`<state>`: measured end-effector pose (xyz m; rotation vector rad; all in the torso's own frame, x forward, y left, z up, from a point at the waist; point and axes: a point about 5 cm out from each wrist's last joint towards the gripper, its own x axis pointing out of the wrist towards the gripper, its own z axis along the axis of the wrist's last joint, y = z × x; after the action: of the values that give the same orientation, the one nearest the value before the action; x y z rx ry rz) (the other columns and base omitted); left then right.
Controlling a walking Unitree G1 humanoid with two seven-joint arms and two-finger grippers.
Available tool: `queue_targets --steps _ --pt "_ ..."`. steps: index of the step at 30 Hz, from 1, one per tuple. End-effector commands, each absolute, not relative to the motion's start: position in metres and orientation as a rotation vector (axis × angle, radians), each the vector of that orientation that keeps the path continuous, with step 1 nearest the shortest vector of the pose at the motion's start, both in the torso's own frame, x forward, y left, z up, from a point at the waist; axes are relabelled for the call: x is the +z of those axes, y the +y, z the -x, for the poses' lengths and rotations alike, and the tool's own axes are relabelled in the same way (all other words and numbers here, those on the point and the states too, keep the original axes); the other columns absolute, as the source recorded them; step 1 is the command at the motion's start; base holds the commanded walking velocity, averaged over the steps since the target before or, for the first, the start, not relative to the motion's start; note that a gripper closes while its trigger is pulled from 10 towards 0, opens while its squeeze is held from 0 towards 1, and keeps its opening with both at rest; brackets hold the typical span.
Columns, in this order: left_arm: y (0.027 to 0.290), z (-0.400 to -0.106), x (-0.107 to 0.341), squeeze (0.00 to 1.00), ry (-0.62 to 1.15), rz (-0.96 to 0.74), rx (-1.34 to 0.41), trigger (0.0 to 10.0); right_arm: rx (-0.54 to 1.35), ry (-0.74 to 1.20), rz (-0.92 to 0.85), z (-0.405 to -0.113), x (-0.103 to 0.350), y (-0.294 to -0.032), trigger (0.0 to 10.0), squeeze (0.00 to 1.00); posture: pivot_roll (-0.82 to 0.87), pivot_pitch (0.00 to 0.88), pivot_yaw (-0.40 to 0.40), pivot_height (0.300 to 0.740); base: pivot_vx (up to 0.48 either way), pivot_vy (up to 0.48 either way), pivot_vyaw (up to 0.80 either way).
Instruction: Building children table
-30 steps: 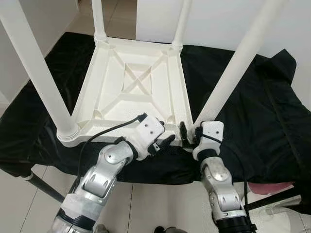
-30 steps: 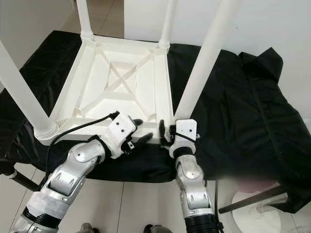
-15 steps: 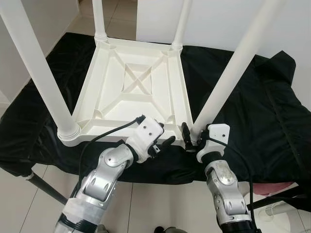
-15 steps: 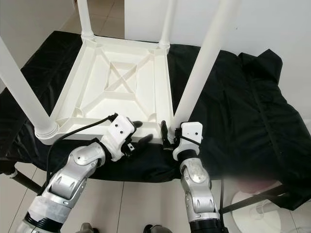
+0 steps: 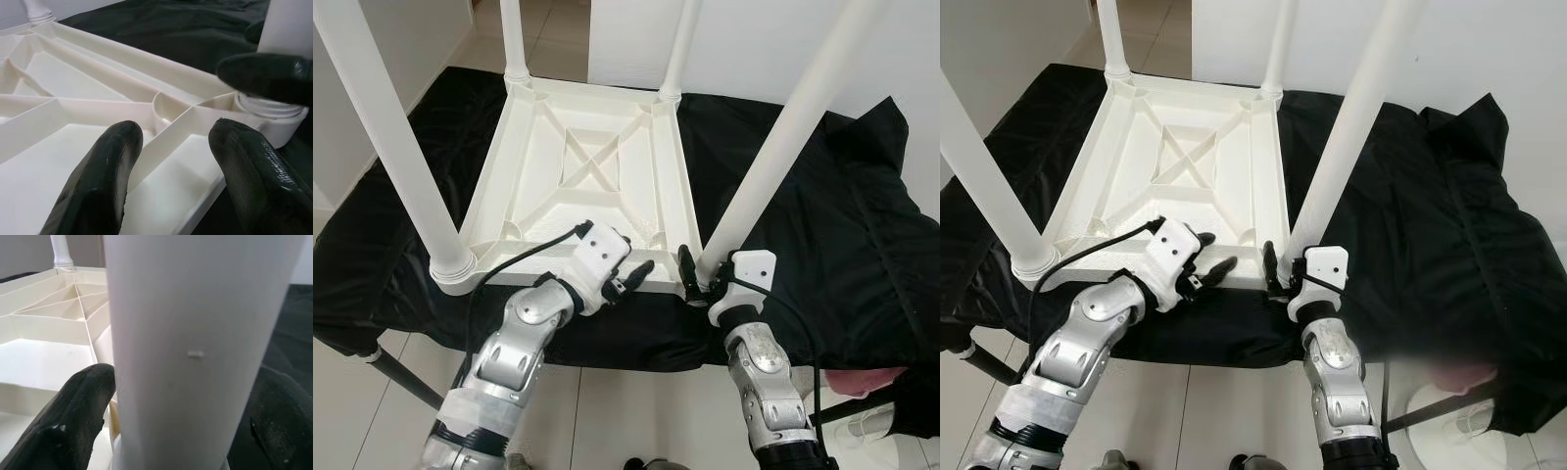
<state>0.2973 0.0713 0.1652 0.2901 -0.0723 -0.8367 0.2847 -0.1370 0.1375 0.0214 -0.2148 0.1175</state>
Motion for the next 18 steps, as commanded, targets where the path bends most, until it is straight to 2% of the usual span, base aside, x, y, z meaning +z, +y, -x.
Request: queue_targets --steps 1,10,18 --pt "0.077 -0.302 0.164 0.00 -0.075 -0.291 -0.686 10.0 0.114 -0.200 -0.024 -0.282 0.132 -0.140 10.0 0.00 0.03 0.060 -0.080 0.740 0.000 0.000 0.00" --pt "0.082 -0.303 0.165 0.00 -0.064 -0.296 -0.675 10.0 0.092 -0.212 -0.038 -0.279 0.131 -0.138 10.0 0.00 0.02 0.074 -0.066 0.740 0.000 0.000 0.00" --pt "0.075 -0.303 0.169 0.00 -0.082 -0.304 -0.706 10.0 0.096 -0.235 -0.056 -0.282 0.133 -0.129 10.0 0.00 -0.01 0.077 -0.063 0.740 0.000 0.000 0.00"
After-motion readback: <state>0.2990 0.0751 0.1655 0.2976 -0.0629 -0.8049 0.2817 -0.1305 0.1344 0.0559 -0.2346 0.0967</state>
